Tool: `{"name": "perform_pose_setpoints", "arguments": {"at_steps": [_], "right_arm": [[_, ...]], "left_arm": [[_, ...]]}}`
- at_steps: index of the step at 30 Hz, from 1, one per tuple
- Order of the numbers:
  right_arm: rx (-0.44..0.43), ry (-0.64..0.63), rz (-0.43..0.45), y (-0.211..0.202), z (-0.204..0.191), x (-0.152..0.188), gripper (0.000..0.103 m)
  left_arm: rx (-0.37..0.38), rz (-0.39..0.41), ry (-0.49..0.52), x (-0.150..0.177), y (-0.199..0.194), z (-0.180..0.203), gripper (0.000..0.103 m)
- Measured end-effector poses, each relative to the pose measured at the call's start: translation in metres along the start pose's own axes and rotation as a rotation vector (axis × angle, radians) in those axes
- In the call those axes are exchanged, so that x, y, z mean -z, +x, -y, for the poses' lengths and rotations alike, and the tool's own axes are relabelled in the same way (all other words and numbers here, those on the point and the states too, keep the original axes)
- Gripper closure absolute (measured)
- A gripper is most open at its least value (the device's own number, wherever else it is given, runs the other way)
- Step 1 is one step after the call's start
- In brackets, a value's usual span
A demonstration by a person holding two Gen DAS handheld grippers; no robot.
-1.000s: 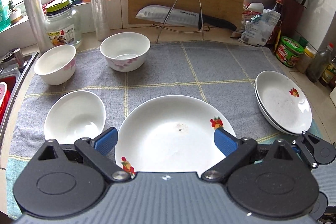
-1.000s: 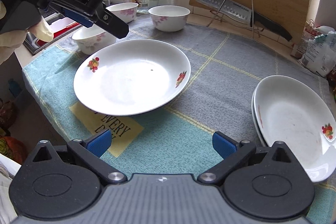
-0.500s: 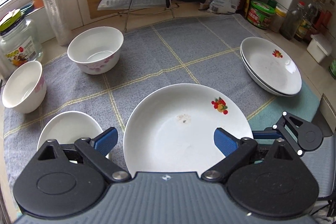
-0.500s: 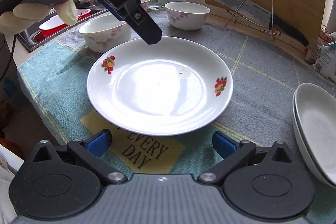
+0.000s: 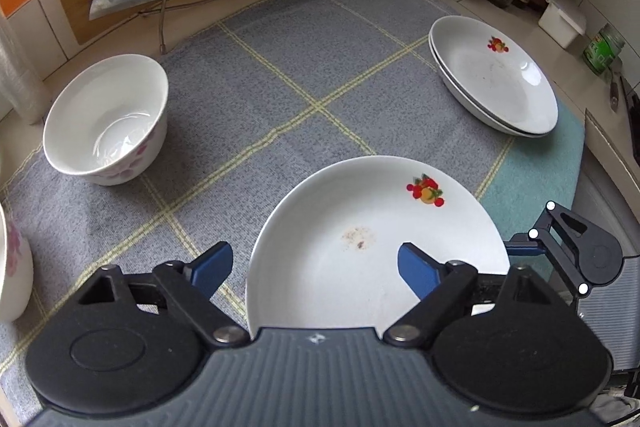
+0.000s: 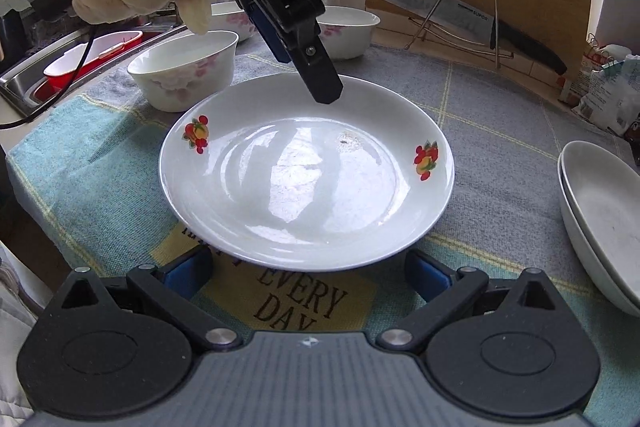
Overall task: Organize plates and bowls
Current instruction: 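Carry the stained plate with both grippers toward the stacked white plates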
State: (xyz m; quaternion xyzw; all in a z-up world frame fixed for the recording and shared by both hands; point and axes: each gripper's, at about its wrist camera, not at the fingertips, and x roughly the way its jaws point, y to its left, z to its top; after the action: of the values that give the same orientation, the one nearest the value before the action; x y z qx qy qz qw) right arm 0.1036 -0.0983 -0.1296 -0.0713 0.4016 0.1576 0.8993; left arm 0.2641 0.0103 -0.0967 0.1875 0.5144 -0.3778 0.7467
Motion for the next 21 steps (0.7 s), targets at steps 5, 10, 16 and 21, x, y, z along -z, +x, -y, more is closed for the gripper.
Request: {"name": "perform_pose_setpoints", "arguments": {"at_steps": [5,10,16,21], "right_arm": [[0.027,0.026,0.005,0.001,-0.003,-0.001,0.0],[0.042,0.04,0.009,0.003,-0.003,-0.002,0.0],[0.058,0.03,0.009,0.003,-0.004,-0.003,0.0],[0.056,0.048,0.013,0.003,-0.003,-0.002,0.0]], "left_arm": [[0.01,-0.032,0.02,-0.004,0.012,-0.002,0.017],[0.032,-0.068,0.011,-0.006,0.019,-0.005,0.027],[0.045,-0.107,0.011,-0.008,0.027,-0.005,0.031],[0.048,-0.116,0.016,-0.012,0.031,-0.005,0.033]]}}
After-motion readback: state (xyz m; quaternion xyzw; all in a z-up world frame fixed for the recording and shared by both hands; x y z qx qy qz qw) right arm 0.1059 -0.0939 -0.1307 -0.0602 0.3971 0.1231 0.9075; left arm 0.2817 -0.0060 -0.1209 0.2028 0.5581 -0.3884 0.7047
